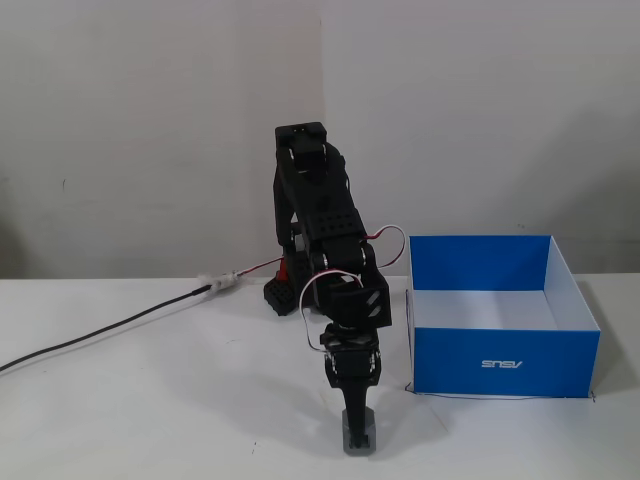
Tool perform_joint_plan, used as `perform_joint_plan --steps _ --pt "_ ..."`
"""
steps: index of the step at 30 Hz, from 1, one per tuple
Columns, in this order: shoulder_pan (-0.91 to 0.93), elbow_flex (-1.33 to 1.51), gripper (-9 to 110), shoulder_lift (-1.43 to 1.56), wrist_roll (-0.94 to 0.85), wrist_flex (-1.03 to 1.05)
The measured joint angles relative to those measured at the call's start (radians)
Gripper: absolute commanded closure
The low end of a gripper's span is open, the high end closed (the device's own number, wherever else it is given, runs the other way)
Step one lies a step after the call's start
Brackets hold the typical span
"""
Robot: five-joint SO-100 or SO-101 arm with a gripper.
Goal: Pick the gray block and keep it in the box.
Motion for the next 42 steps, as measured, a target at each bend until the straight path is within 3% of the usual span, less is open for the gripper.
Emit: perform_joint_plan --steps 4,13,18,29,30,32,33,37,39,42 --pt "0.038 0.005 101 0.087 0.005 0.044" --pt "-0.044 0.058 101 0.664 0.005 0.225" --pt "-0.249 0.129 101 0.891 0.005 0.233" --pt "-0.861 0.282 101 1.054 0.005 0.225" --pt "-0.873 0.299 100 1.057 0.005 0.218" --pt "-0.890 0.334 71 1.058 0.005 0.204" --pt "-0.888 0.345 68 1.074 0.005 0.193" --pt "-0.847 0.414 71 1.186 0.005 0.135" --pt "-0.799 0.414 87 1.206 0.005 0.126" --pt "-0.670 0.414 95 1.221 0.005 0.126"
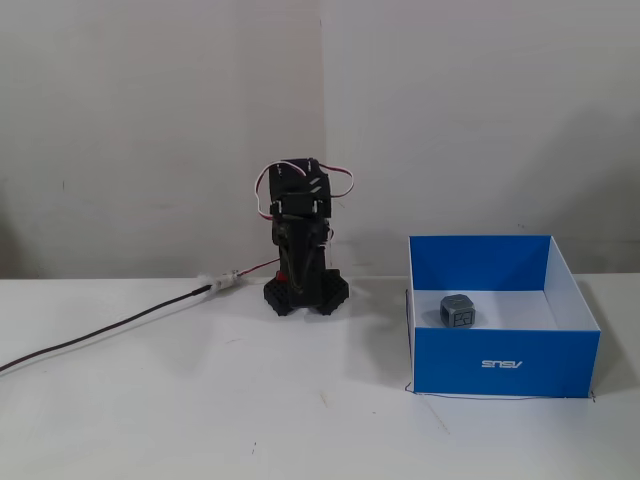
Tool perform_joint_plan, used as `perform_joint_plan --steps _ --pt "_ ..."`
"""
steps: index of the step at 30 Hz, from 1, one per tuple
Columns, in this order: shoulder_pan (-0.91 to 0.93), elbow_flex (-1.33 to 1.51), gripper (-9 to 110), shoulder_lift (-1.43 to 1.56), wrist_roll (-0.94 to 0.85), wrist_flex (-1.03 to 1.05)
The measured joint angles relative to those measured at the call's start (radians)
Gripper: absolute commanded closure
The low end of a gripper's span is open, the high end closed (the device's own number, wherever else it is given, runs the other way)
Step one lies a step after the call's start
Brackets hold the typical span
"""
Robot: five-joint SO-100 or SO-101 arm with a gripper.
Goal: Pick the gray block and keep it in the box.
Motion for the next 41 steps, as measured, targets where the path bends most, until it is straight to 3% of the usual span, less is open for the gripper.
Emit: perform_joint_plan --steps 14,17,41 --pt "0.041 0.244 101 0.052 -0.014 0.043" --pt "0.043 0.249 97 0.052 -0.014 0.043" --pt "0.063 0.249 101 0.052 -0.014 0.043"
